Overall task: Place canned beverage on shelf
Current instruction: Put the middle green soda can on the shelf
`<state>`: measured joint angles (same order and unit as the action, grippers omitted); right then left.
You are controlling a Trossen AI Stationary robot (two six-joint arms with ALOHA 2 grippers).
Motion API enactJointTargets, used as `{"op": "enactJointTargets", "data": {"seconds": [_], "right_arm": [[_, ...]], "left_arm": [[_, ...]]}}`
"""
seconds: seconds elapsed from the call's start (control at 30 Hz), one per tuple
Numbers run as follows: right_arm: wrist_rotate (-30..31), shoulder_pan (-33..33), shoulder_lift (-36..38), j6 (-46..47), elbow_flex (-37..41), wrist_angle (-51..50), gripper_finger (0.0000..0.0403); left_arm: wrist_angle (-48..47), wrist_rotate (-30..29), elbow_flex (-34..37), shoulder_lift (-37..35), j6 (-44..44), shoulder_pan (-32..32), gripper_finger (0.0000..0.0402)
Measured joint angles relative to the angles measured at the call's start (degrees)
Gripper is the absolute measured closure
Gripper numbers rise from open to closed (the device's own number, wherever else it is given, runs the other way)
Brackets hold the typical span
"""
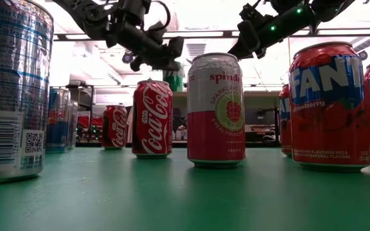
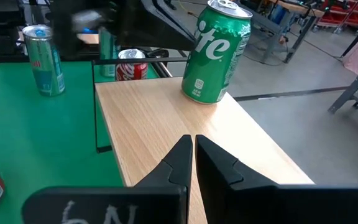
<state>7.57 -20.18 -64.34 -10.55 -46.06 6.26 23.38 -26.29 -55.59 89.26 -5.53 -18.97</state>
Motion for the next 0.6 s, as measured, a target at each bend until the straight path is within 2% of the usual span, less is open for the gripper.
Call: {"op": "enactJointTargets", "data": {"seconds": [0.23,0.5,0.6], "right_arm": [[0.0,-0.1,0.0,-0.1,0.0,0.0,0.0390],[0.0,-0.6,0.0,0.0,0.2,0.0,0.0390],[0.0,-0.9,-0.1,0.0,0.3,0.0,0.0390]], "left_arm": [[8.9,-0.2,0.0,4.0,0.4,1.3,0.0402],[10.6,-5.9,-1.5,6.8,0.9,0.7,0.0402],[10.1,-6.2,-2.7,7.5,2.8,0.6,0.0402]]}}
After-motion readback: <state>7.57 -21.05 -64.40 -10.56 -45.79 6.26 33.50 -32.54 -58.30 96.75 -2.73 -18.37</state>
